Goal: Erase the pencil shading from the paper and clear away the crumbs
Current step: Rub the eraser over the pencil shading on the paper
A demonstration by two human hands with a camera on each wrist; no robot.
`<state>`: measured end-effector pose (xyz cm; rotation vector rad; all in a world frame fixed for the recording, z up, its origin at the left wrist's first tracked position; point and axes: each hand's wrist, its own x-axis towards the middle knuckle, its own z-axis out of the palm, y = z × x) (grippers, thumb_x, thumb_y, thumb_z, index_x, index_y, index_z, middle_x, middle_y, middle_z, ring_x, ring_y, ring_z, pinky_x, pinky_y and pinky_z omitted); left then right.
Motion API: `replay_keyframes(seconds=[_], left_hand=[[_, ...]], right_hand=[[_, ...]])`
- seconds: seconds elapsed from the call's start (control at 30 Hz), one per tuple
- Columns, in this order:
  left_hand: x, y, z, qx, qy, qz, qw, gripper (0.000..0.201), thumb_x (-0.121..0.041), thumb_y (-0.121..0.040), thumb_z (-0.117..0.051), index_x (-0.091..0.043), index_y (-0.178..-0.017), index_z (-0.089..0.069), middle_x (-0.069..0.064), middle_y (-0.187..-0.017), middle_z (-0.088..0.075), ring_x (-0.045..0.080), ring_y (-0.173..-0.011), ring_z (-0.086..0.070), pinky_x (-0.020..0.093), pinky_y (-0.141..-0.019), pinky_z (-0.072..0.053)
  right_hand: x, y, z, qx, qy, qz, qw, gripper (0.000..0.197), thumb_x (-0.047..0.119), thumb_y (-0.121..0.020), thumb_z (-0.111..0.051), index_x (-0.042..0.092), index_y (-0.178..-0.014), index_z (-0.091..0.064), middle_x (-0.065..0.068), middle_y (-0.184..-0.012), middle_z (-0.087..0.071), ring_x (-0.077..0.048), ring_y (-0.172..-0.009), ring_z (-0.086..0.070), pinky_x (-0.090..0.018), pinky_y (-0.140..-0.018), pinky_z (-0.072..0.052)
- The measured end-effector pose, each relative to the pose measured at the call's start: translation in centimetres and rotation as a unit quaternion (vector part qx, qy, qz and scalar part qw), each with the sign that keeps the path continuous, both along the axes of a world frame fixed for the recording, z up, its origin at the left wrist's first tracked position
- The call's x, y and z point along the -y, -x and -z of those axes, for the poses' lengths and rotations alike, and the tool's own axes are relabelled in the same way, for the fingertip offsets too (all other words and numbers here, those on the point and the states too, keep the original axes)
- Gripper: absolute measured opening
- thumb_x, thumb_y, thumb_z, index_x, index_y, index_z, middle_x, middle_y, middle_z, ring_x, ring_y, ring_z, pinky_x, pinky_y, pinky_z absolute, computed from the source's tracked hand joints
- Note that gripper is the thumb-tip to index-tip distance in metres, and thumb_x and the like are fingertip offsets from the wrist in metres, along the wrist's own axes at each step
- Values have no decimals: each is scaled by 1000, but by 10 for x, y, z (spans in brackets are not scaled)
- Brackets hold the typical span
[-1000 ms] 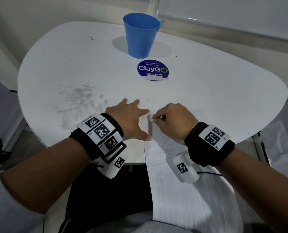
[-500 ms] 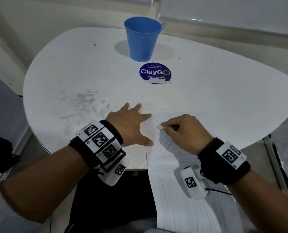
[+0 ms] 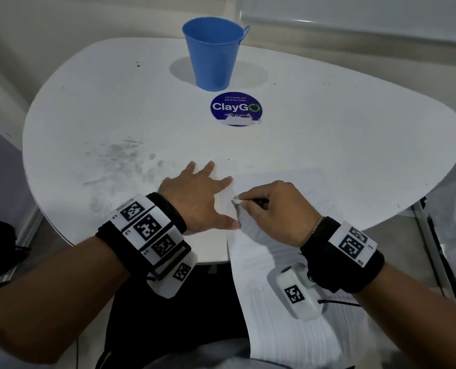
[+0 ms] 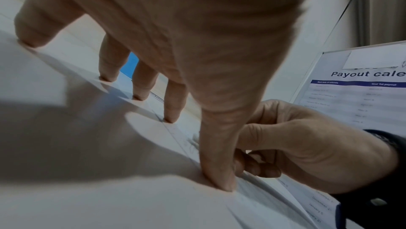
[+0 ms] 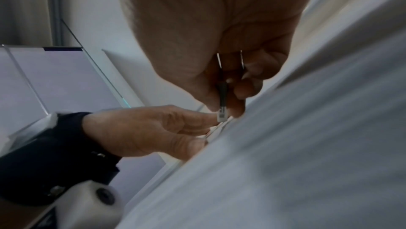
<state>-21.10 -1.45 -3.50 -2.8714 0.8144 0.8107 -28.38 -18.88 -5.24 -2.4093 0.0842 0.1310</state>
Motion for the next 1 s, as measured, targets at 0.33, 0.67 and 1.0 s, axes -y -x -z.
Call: replay_keyframes(seconds=[0.33,0.67,1.0], left_hand=[[0,-1,-1,8,1,8,1000,100,-89,-74,-51,-52,-156,-7,-11,-169,4,24,-156,4,56,-115,-33],[0,0,0,5,5,3,1000,98,-86,-76,-52,-52,-156,-7,-11,-169,6,24,-156,5,56,-116,-31],[1,1,-1,7,-4,8,1000,100,-89,-74,-50,-51,-157,-6,-10,-169,6,24,-156,5,56,-116,-31]], right_hand=[[-8,2,1,-5,9,-48,999,18,30,-95,-63,28,-102,-79,10,-84,-76,-4,-67,-64,-25,-70,-52],[-13,1,2,21,45,-49,998,19,31,-95,-61,29,-98,-79,11,-79,-75,-3,-67,-63,-23,-68,-50],[-6,-7,3,30,36,1,999,18,27,-95,-62,27,-102,-78,7,-83,-77,-6,-64,-63,-18,-63,-45]])
